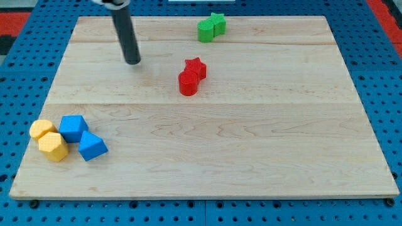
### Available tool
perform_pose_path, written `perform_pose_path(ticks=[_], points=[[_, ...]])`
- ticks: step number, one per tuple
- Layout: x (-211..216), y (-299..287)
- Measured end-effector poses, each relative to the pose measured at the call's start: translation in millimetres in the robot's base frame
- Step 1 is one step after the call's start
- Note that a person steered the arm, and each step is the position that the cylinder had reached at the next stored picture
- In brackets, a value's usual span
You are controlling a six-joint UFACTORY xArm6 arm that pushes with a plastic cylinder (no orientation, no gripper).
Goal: Separate the green blocks from each other
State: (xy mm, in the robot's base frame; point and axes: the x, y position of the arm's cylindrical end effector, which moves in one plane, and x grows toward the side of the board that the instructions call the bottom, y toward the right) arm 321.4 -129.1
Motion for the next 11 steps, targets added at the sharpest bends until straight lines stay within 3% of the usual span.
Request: perform_pose_path(ticks=[2,5,9,11], points=[[-61,77],[-118,170],[-128,172],[-129,205]])
